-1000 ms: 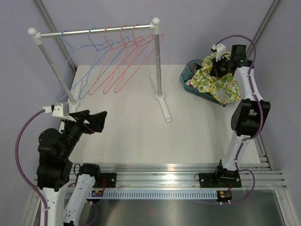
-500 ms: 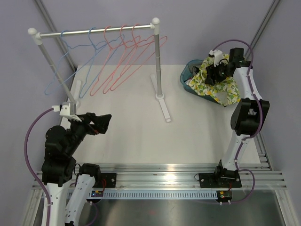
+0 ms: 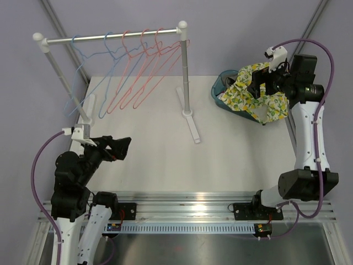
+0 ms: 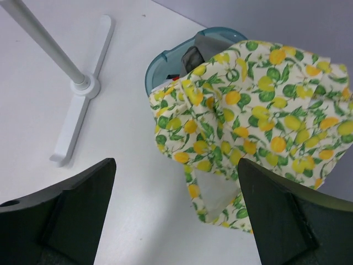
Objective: Remove the skirt from the hanger
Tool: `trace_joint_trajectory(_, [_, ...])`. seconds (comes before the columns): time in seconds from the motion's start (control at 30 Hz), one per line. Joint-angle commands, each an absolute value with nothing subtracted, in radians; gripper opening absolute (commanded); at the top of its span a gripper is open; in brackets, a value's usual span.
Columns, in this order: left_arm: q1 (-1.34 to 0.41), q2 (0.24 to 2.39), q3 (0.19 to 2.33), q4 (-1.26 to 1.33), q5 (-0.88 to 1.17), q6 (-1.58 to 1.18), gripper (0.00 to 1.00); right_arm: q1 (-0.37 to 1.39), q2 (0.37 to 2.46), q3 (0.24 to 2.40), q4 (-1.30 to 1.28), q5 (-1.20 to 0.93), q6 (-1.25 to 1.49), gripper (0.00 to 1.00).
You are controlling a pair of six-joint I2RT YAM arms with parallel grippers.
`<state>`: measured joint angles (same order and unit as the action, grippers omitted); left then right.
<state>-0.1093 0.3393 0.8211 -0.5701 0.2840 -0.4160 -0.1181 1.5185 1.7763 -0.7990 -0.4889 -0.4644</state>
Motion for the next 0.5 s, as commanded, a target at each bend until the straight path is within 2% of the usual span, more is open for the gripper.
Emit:
trace_joint_trajectory(0.0, [-0.106,0.305,0.801,-0.56,0.256,-0.405,0.99,-0.117,1.38,1.613,-0.7,-0.445,-0.244,0.99])
trace_joint_trajectory(0.17, [-0.106,0.275,0.756,-0.591,0.057,-0.408,0.99,-0.118,1.189,1.366,-0.625,-0.456,-0.134,1.0])
trace_joint_trajectory(0.23, [-0.106,0.265,0.749,-0.604,-0.027,-0.399,0.99,-0.117,1.106,1.28,-0.548,-0.335,-0.036,0.99])
trace_joint_trajectory(0.4, [-0.106,0.268,0.721,-0.615,-0.092,-0.384,0.99,-0.118,0.965,1.152,-0.463,-0.028,0.08,1.0])
trace_joint_trajectory(0.47, [-0.106,0.276,0.716,-0.618,-0.094,-0.379,0.99,-0.117,0.921,1.114,-0.466,-0.006,0.092,1.0])
